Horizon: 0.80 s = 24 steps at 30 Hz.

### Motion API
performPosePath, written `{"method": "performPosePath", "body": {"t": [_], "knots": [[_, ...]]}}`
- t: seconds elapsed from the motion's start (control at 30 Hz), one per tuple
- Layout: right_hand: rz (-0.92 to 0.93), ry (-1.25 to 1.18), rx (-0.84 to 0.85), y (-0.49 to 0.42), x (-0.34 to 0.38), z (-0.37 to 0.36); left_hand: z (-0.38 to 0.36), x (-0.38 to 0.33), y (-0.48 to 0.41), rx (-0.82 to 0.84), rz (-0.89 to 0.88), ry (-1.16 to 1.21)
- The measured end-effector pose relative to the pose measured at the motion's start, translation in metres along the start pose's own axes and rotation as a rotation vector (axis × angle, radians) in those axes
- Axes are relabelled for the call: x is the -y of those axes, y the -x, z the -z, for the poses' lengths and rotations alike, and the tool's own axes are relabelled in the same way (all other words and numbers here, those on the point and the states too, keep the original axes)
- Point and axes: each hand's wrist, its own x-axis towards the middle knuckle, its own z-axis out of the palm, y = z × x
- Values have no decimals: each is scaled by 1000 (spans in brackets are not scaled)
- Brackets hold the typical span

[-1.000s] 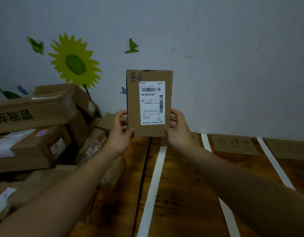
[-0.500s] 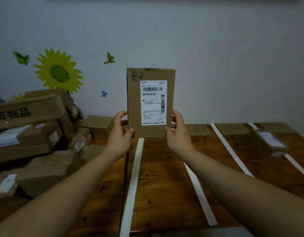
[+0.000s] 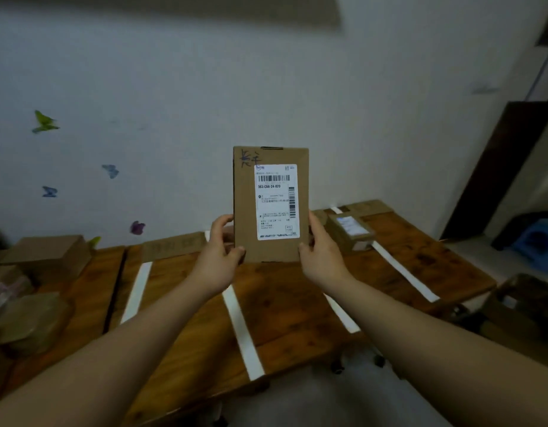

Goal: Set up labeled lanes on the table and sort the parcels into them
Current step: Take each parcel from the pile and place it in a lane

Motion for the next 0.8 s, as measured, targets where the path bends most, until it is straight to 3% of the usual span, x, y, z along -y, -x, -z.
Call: {"method": "performPosePath", "body": {"t": [0.17,0.33,0.8], "knots": [[-12,127,-13,-4,-65,96,-106,-22,-8,86,36,-7],[-34,136,-19,-13,-103,144,-165,-31,-17,128,85,7],[-156,179,242,-117,-164,114,-210,34,-122,147,224,-72]]}}
